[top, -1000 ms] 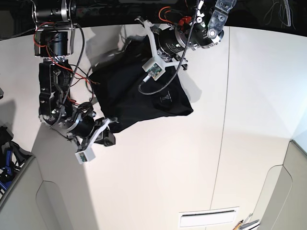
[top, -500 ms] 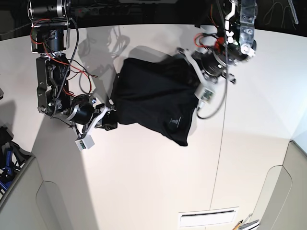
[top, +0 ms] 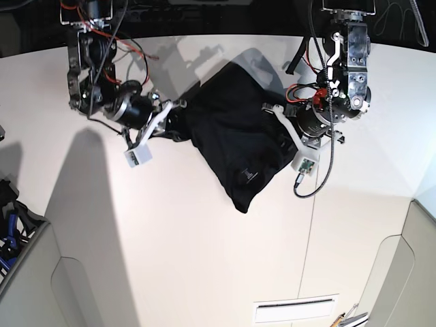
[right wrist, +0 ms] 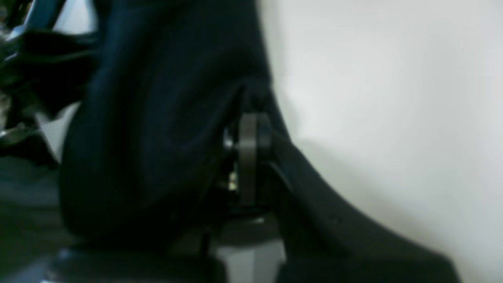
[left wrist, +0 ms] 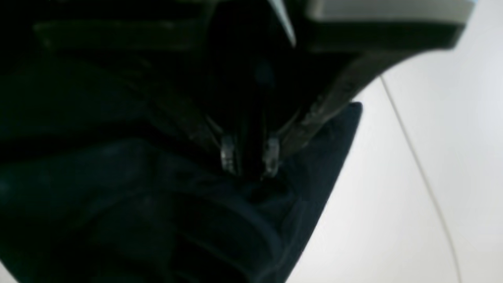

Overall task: Fold the T-shirt properly
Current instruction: 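Lower the bundle onto the table and tuck its sides with both grippers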

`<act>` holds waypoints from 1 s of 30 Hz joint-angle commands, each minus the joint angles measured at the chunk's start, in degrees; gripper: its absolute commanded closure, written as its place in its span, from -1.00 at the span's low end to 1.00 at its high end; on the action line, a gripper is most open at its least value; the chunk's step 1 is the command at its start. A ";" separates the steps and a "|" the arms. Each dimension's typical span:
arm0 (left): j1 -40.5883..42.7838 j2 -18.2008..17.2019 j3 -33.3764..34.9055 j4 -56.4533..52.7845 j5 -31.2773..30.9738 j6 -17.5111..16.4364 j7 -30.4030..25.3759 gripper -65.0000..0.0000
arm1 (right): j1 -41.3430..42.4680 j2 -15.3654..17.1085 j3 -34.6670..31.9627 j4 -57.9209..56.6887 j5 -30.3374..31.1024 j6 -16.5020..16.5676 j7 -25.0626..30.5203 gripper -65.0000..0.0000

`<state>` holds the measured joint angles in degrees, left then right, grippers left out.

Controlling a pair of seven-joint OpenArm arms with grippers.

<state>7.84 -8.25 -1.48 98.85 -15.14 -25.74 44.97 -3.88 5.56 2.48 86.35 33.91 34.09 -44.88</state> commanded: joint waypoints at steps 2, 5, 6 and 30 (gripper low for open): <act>-2.14 -0.57 -0.07 0.61 -0.28 0.35 -0.98 0.73 | -0.42 0.13 0.09 3.04 1.14 0.42 0.87 1.00; -2.93 -2.67 -0.87 2.08 -0.42 1.75 -0.98 0.73 | -0.59 0.11 0.20 5.03 0.68 0.20 0.90 1.00; -2.89 -3.43 -1.49 3.04 -0.50 2.05 -0.96 0.73 | -0.59 0.13 0.28 5.53 0.52 0.20 0.92 1.00; 6.51 -5.38 -7.87 8.09 -9.25 -4.44 4.26 0.73 | 1.60 0.13 5.14 4.94 -6.49 0.20 6.45 1.00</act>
<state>14.48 -13.21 -9.17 106.28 -23.92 -30.24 50.13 -3.01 5.56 7.73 90.56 26.55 33.89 -39.83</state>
